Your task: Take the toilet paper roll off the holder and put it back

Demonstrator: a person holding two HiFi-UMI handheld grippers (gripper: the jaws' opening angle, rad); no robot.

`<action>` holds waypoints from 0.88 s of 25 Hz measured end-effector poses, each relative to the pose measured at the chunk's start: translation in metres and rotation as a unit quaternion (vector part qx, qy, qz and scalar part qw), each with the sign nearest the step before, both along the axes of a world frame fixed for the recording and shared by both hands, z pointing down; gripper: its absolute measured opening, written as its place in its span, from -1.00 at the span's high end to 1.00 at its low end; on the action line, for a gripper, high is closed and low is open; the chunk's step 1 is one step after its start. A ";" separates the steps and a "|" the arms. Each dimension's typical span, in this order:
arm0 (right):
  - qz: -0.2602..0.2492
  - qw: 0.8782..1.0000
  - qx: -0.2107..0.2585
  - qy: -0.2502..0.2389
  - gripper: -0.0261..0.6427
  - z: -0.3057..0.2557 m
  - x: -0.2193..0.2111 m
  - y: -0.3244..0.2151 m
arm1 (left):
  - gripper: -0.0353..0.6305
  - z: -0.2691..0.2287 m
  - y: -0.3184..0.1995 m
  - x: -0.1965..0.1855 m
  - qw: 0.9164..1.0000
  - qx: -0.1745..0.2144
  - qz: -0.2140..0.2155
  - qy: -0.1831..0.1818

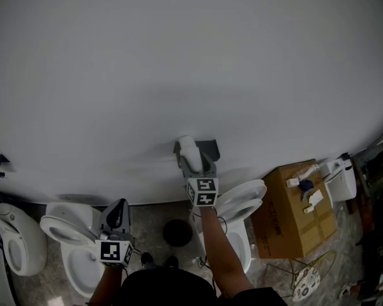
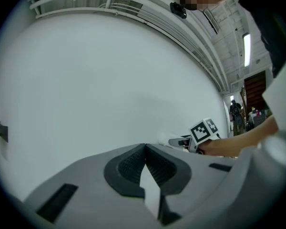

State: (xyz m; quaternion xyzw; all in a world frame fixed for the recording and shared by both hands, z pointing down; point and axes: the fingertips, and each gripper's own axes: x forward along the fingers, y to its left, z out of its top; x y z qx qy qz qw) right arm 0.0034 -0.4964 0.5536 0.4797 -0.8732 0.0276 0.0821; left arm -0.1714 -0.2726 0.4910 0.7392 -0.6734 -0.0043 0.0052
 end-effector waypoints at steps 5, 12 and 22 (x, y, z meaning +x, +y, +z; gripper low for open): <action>-0.008 1.000 0.006 -0.002 -0.01 -0.008 -0.001 0.005 | 0.88 -0.001 0.000 0.002 1.000 0.002 0.003 0.001; -0.003 1.000 0.020 -0.003 -0.05 -0.020 0.005 0.013 | 0.88 -0.001 0.002 0.005 1.000 0.004 0.005 0.002; 0.021 0.999 0.039 -0.024 -0.04 -0.035 0.023 0.035 | 0.88 -0.003 0.005 0.005 1.000 0.017 0.012 0.003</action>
